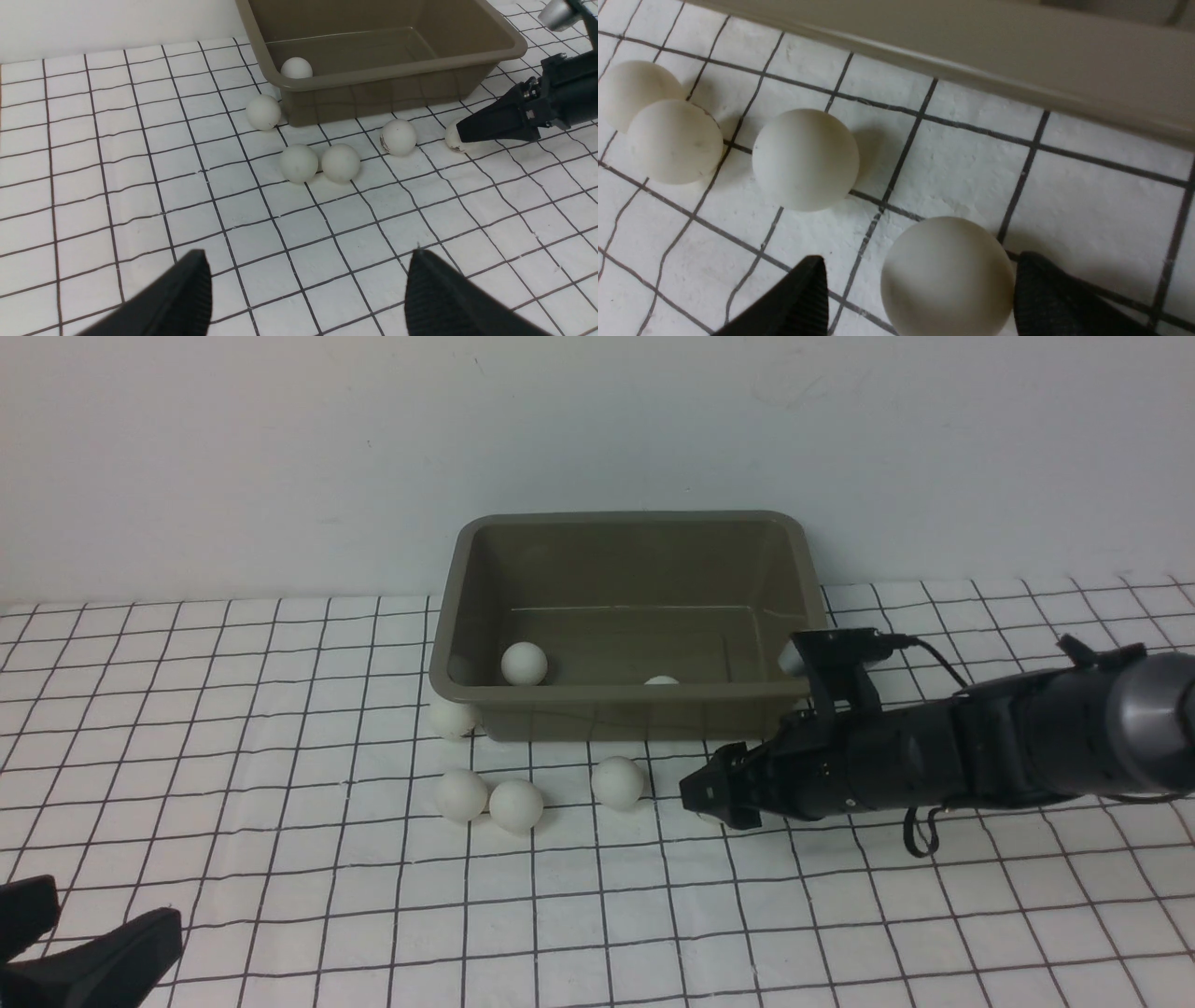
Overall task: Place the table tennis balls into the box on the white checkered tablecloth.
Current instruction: 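Reach for and grasp a ping pong ball on the table, then release the ping pong ball into the bin and lift the gripper away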
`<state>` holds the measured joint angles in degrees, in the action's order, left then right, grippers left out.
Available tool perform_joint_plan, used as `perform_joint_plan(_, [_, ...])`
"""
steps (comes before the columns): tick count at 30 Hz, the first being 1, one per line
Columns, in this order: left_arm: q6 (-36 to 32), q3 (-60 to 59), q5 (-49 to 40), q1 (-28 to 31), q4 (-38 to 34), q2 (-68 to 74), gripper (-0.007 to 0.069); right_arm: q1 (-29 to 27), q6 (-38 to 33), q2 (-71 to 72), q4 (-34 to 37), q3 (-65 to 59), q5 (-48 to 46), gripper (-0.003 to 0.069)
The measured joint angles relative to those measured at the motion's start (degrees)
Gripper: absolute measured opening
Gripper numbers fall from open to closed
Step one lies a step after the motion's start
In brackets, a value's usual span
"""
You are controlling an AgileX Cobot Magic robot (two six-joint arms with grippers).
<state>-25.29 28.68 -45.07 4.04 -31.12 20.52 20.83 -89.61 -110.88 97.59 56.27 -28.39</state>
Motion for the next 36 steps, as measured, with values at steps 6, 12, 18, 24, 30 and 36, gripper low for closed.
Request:
perform_joint_plan(6, [-0.05,0.00,0.00,0.00,0.00,0.00,0.0499,1.52,0.00,-2.31,0.00,1.94,1.26,0.0470])
perform_joint_plan(12, [-0.05,0.00,0.00,0.00,0.00,0.00,0.0499,1.68,-0.23,-2.67,0.23,2.06,5.90,0.0344])
perform_joint_plan(18, [-0.05,0.00,0.00,0.00,0.00,0.00,0.0499,1.68,-0.17,2.40,-4.66,0.52,8.04,0.0348])
perform_joint_plan(24, [-0.05,0.00,0.00,0.00,0.00,0.00,0.0499,1.68,11.14,16.20,-22.52,-4.86,4.13,0.0348])
perform_joint_plan(30, [-0.05,0.00,-0.25,0.00,-0.05,0.00,0.0499,1.68,13.07,18.82,-27.32,1.01,8.33,0.0348])
perform_joint_plan(36, [-0.12,0.00,-0.29,0.00,-0.05,0.00,0.0499,1.68,10.83,3.82,-27.35,18.12,7.74,0.0348])
